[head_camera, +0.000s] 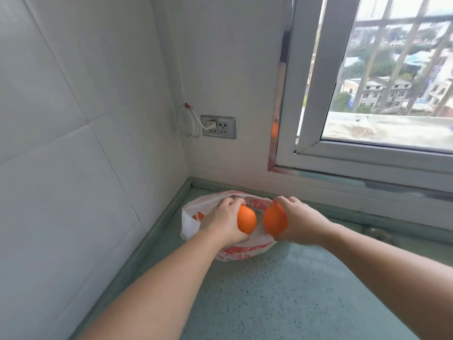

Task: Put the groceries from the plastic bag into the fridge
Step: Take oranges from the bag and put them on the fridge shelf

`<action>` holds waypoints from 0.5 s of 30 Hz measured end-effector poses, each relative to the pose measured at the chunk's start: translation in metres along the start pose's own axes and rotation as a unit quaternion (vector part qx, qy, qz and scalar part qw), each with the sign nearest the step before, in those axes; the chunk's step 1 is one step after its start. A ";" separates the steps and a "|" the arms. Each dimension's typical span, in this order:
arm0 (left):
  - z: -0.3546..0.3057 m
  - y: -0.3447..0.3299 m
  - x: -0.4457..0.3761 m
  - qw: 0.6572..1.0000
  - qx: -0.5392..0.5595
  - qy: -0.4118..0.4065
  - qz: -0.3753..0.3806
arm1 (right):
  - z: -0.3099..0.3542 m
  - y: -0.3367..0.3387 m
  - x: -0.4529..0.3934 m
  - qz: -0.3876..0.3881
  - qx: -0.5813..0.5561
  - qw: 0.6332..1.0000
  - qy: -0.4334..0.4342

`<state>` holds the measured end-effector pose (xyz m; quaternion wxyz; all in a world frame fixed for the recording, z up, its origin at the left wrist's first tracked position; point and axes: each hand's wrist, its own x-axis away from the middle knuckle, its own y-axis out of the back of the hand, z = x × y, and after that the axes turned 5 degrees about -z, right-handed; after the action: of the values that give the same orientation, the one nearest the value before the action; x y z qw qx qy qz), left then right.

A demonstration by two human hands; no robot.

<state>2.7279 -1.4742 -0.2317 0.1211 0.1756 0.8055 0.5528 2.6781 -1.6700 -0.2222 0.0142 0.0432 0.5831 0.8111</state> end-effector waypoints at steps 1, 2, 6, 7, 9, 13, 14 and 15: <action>-0.010 0.008 0.006 1.000 -0.002 -0.003 -0.011 | -0.002 0.010 0.009 -0.008 -0.003 1.000 0.000; -0.021 0.016 0.013 1.000 -0.002 -0.004 -0.021 | -0.005 0.021 0.018 -0.019 -0.007 1.000 0.002; -0.066 0.051 0.038 0.999 -0.005 -0.004 -0.039 | -0.009 0.066 0.054 -0.052 -0.014 0.998 0.016; -0.077 0.059 0.043 0.999 -0.010 -0.006 -0.046 | -0.011 0.077 0.064 -0.059 -0.014 0.998 0.018; -0.100 0.074 0.050 0.998 -0.016 -0.012 -0.063 | -0.016 0.098 0.082 -0.078 -0.006 0.997 0.024; -0.145 0.088 0.063 0.995 -0.015 -0.038 -0.095 | -0.032 0.133 0.116 -0.114 0.009 0.993 0.020; -0.156 0.090 0.066 0.994 -0.009 -0.045 -0.103 | -0.037 0.139 0.124 -0.122 0.013 0.992 0.016; -0.165 0.090 0.069 0.993 -0.004 -0.054 -0.108 | -0.043 0.145 0.131 -0.129 0.015 0.991 0.011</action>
<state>2.6149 -1.5558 -0.0882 0.2239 0.1165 0.8097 0.5298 2.5484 -1.7470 -0.0912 0.1118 -0.0410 0.5962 0.7940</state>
